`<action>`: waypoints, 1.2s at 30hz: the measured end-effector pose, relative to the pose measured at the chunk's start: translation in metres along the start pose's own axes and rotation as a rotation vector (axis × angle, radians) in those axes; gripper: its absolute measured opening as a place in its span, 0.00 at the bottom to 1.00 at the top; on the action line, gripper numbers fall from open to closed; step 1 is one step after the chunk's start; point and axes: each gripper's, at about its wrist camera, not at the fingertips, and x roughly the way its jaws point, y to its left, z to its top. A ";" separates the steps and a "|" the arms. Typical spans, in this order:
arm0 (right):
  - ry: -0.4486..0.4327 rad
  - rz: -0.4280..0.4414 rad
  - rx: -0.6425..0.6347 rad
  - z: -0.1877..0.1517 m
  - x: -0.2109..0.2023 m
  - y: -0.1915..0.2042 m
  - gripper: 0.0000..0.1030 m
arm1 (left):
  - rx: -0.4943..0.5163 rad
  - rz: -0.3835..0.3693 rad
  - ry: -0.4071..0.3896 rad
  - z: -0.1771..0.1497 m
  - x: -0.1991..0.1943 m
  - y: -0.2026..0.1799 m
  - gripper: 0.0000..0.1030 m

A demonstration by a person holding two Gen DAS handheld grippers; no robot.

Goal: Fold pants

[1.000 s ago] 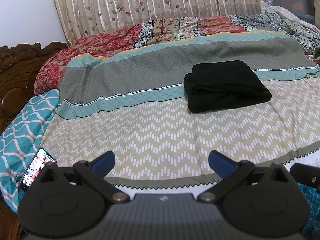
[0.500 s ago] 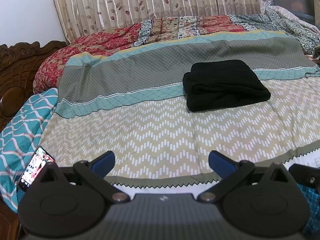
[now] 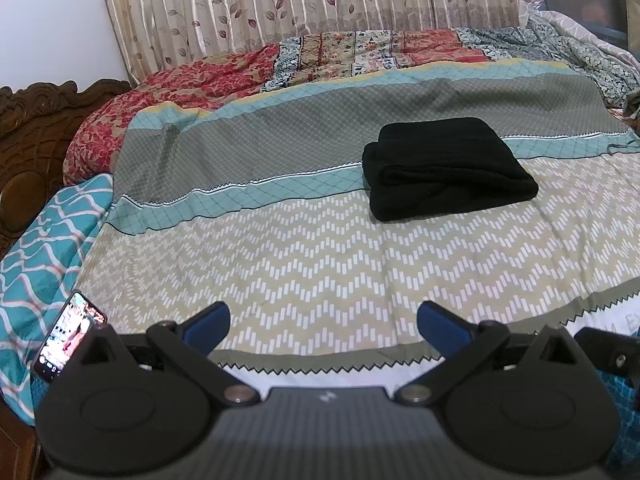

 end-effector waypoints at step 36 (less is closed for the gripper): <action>-0.003 -0.003 -0.007 0.002 0.002 0.000 0.98 | -0.057 -0.093 0.075 0.002 0.007 0.009 1.00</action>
